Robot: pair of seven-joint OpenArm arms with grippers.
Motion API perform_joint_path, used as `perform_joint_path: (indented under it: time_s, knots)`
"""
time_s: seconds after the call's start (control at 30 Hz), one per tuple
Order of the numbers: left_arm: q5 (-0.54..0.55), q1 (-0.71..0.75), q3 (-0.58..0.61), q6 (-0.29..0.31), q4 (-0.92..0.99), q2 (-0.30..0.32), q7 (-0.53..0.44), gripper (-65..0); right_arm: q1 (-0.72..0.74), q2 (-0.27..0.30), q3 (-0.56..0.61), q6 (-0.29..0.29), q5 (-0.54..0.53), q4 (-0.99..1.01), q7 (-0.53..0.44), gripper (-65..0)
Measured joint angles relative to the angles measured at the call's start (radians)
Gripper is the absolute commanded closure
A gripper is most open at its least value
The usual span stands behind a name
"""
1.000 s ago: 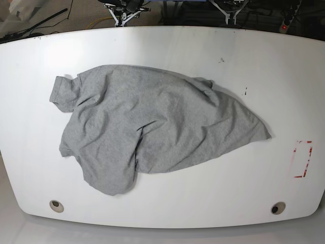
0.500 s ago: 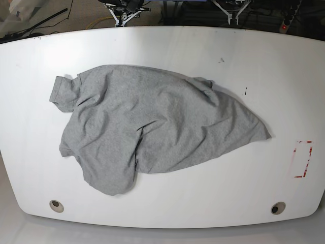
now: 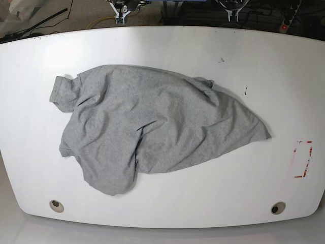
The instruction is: Fold the T-shirt properly
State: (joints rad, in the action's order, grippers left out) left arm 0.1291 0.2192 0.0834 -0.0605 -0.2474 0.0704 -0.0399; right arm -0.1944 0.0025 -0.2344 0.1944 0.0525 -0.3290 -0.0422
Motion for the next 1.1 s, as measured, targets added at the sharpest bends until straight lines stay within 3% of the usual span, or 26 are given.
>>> perform_joint_path:
  time_s: [0.27, 0.6, 0.73, 0.8, 1.1]
  knots:
    - [0.000, 0.148, 0.003, 0.000, -0.196, 0.011, -0.035, -47.8, -0.051, -0.005, 0.000, 0.000, 0.000, -0.039, 0.000, -20.3]
    - [0.000, 0.146, 0.002, 0.001, -0.274, 0.019, -0.041, -47.8, -0.056, -0.005, 0.000, 0.000, 0.000, -0.119, -0.010, -20.1]
    - [0.001, 0.197, -0.002, 0.000, -0.349, 0.021, -0.085, -47.8, -0.076, -0.006, 0.000, 0.000, 0.000, -0.135, -0.046, -20.1]
    - [0.000, 0.250, -0.002, -0.002, -0.413, 0.025, -0.108, -47.8, -0.110, -0.008, 0.000, 0.006, -0.002, -0.186, -0.059, -20.1]
    - [0.003, 0.395, 0.000, 0.005, -0.634, 0.047, -0.089, -47.8, -0.291, -0.028, 0.000, 0.000, 0.002, -0.536, 0.050, -20.1]
